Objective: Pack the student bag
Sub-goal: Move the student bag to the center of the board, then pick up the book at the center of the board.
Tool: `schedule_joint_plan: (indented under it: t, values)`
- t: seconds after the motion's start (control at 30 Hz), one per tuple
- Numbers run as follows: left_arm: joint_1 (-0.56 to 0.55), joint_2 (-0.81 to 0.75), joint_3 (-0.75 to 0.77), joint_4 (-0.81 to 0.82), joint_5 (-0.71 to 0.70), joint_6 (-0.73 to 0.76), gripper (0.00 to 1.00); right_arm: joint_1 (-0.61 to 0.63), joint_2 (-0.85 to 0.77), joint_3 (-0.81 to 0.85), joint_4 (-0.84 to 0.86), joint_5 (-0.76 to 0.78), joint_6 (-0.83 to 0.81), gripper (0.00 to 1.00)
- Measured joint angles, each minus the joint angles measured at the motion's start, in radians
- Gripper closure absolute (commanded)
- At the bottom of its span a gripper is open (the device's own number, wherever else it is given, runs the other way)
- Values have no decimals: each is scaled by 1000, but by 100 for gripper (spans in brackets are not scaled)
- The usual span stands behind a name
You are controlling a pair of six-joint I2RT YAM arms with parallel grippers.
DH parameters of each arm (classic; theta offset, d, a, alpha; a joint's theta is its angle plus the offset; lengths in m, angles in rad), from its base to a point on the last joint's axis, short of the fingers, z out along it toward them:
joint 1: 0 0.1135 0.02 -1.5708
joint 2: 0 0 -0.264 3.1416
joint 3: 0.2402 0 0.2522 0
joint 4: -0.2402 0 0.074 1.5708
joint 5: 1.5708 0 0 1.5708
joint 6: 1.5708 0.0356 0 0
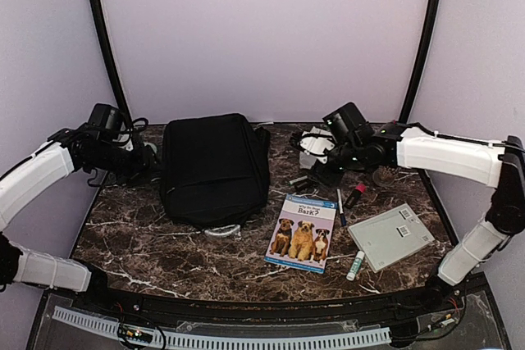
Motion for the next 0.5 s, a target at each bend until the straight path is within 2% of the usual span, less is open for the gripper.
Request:
schedule_joint_plan:
  t: [0.07, 0.17, 0.37, 0.5]
  values:
    - [-29, -8, 26, 9, 33, 2, 39, -23, -79, -55, -11, -8, -8, 41]
    - [-135, 38, 42, 51, 87, 8, 39, -29, -158, -155, -37, -25, -18, 43]
    - [-373, 248, 95, 168, 165, 23, 38, -27, -248, -365, -71, -80, -58, 46]
    - [-487, 377, 147, 235, 203, 36, 38, -27, -264, -441, -61, -105, -66, 48]
